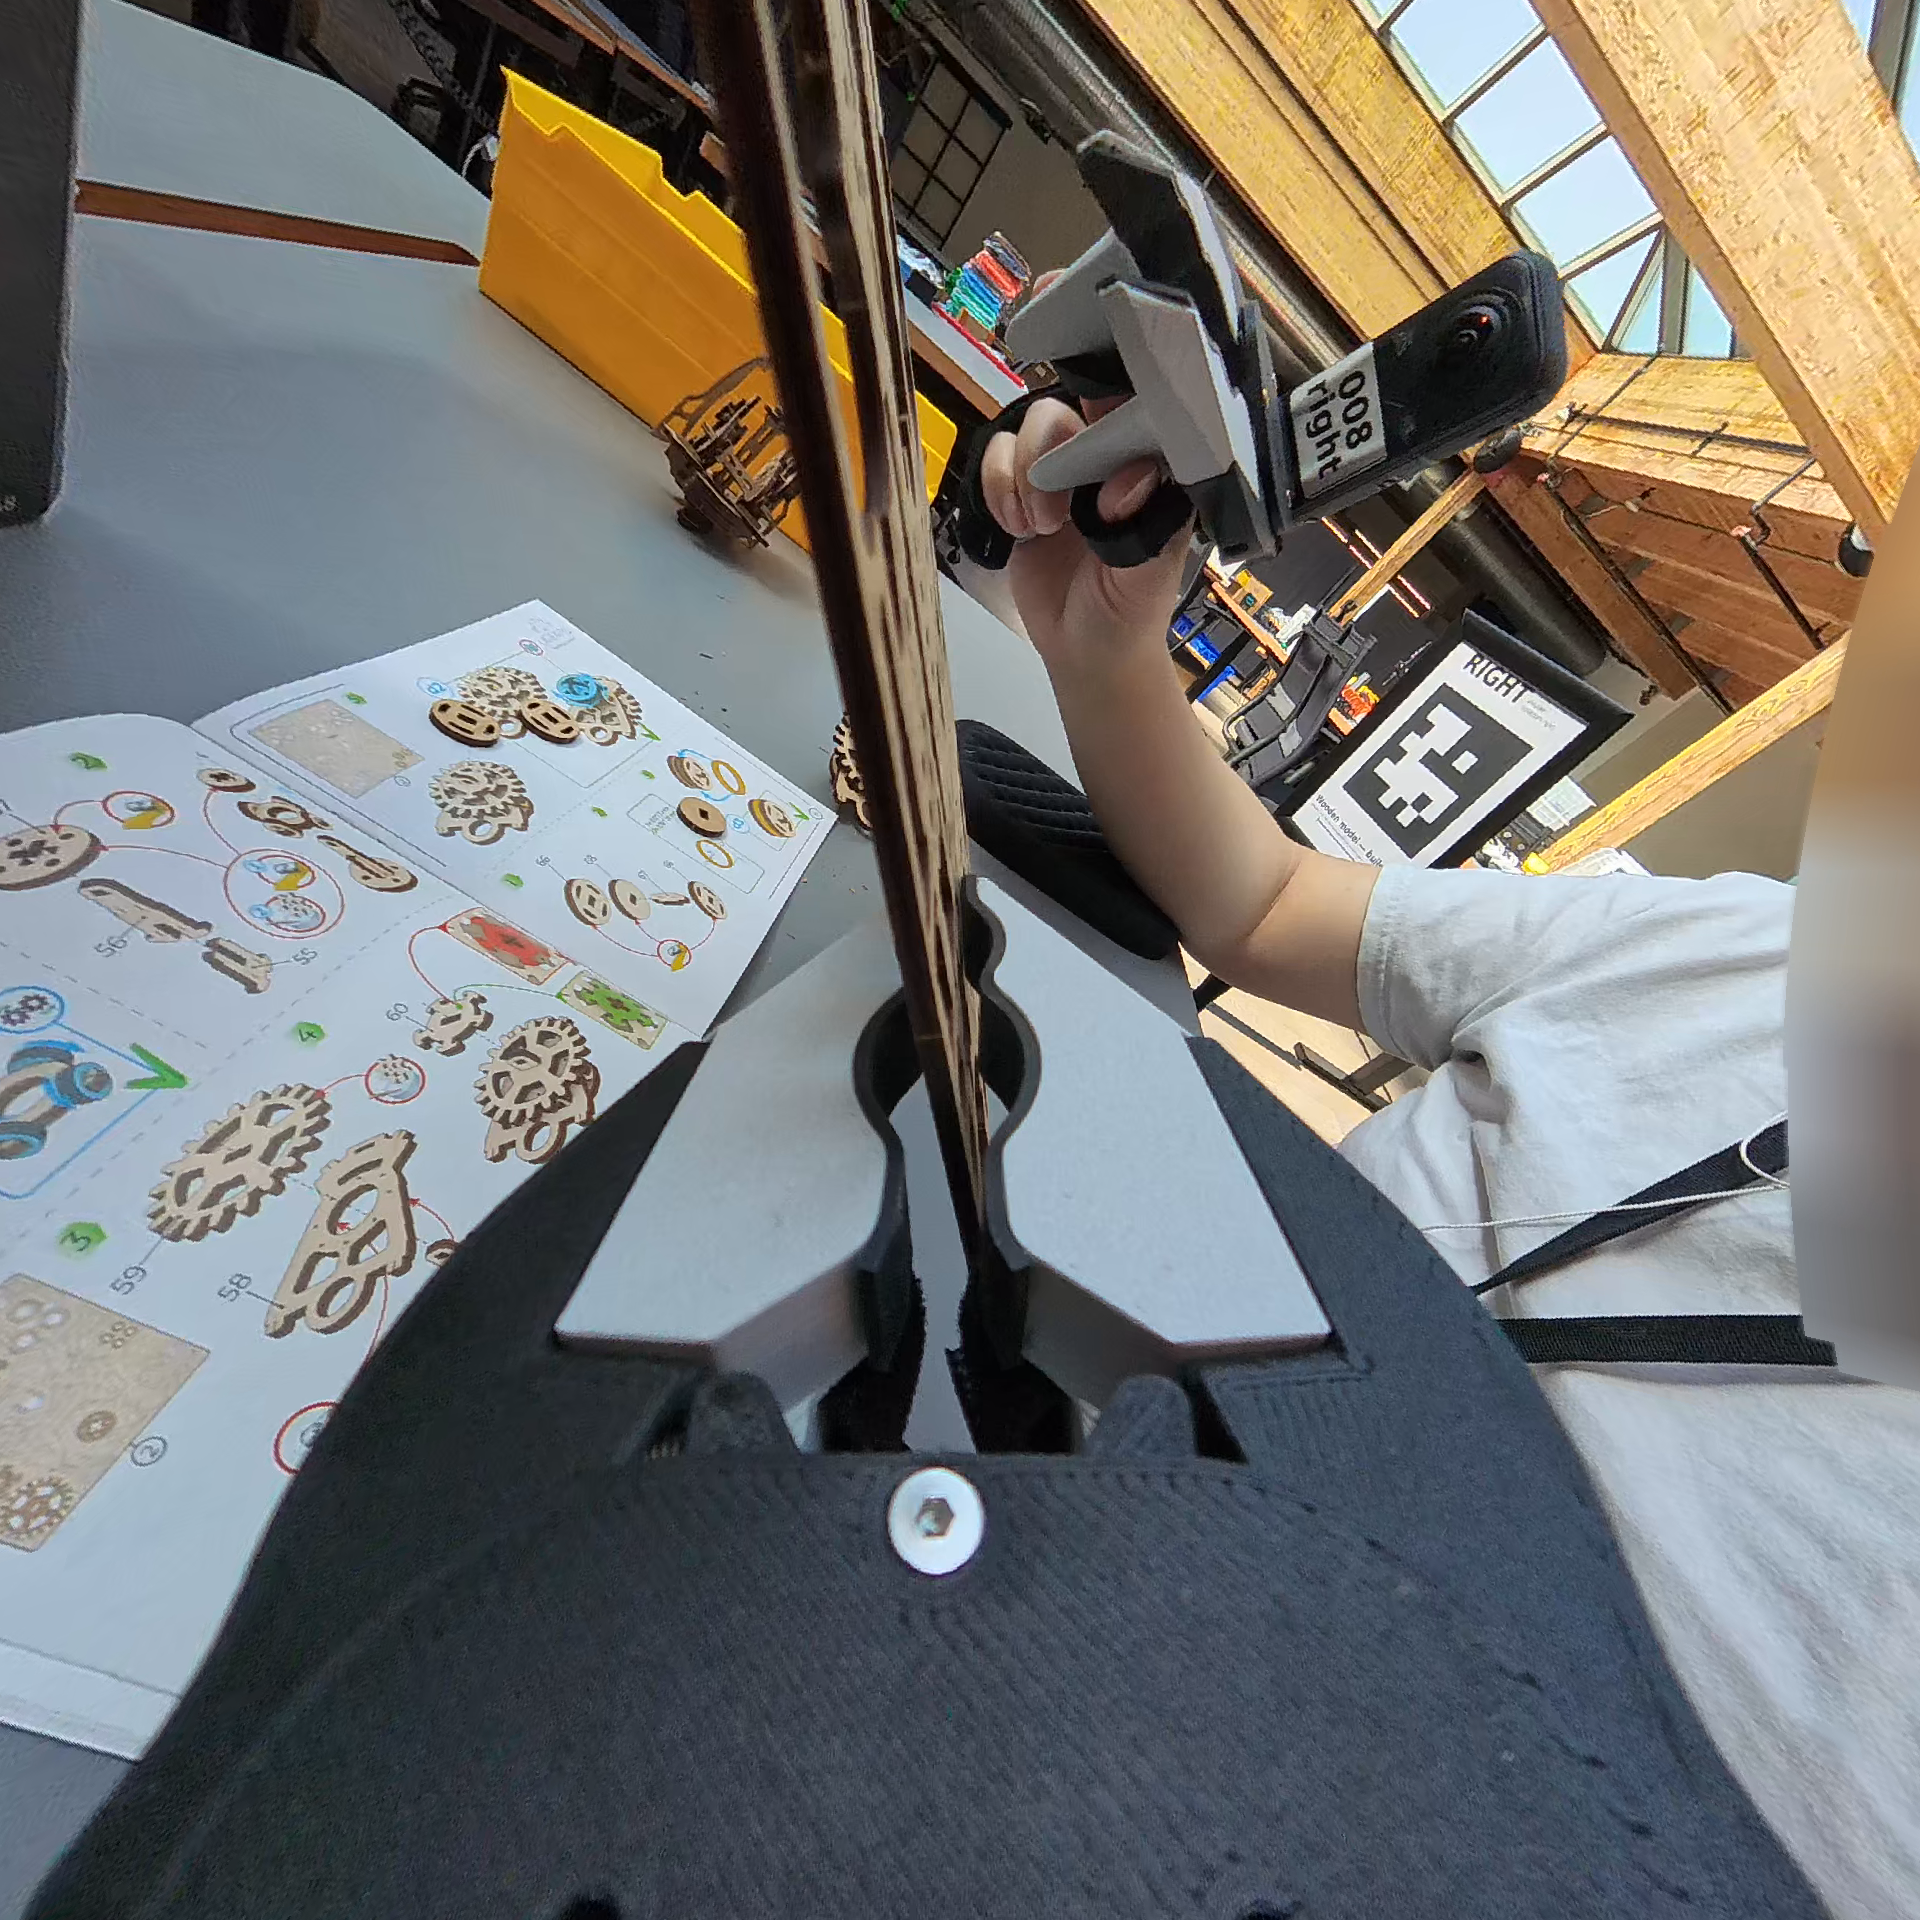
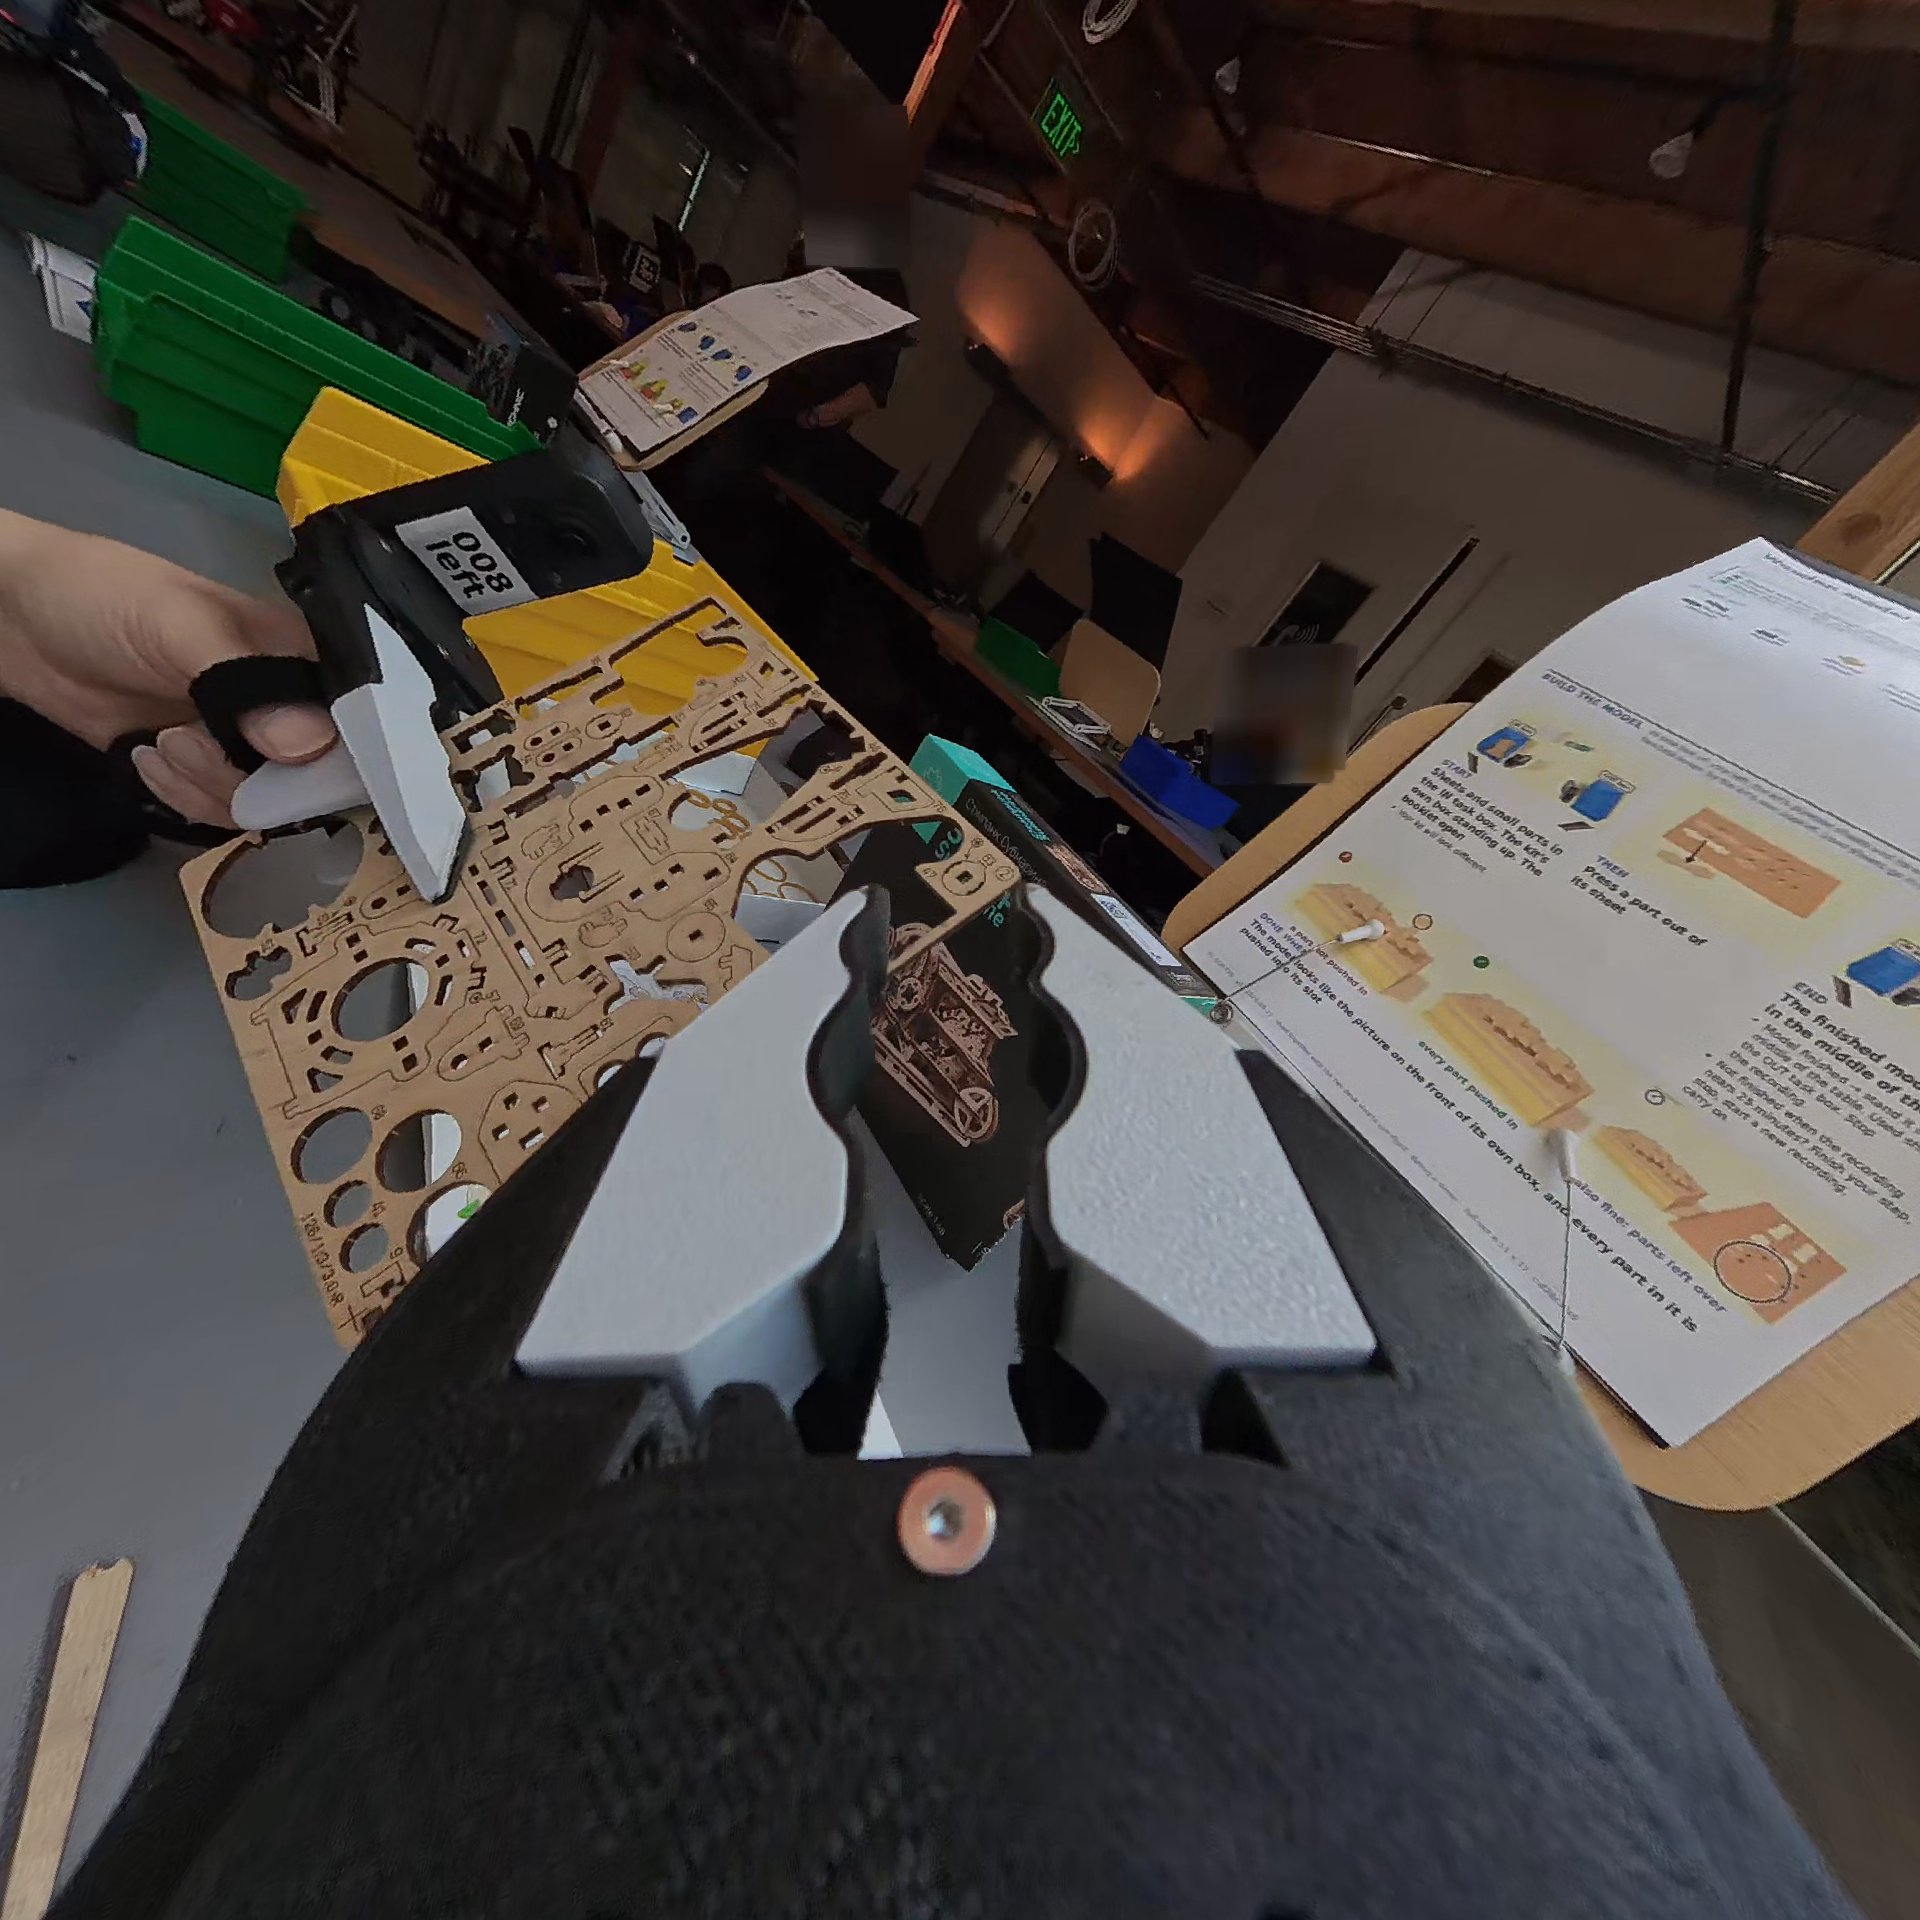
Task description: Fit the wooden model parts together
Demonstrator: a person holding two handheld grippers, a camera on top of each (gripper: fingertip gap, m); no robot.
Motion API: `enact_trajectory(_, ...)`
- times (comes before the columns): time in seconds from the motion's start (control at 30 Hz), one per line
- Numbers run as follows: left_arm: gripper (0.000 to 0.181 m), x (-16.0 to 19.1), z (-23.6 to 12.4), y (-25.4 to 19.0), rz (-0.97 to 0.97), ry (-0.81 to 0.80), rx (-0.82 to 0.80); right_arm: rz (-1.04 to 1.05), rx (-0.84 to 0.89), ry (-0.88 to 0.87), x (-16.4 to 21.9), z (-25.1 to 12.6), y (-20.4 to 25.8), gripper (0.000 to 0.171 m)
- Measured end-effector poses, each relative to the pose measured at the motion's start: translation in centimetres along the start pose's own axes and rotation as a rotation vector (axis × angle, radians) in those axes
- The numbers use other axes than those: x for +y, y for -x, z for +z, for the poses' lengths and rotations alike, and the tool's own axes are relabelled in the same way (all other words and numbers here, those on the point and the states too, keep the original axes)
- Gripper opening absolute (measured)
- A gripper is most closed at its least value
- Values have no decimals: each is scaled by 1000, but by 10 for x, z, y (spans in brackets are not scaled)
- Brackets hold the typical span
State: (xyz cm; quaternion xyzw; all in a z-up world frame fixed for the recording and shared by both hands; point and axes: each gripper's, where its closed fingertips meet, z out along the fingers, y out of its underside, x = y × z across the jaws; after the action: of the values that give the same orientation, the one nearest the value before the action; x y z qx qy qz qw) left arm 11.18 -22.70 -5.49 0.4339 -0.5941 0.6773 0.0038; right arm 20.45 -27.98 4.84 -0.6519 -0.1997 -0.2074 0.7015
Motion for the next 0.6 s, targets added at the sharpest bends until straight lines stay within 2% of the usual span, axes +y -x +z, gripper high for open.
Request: enact_trajectory(0.6,0,-3,-1,0,-8,-19,6,-148,-205,93,7,22,69,22)
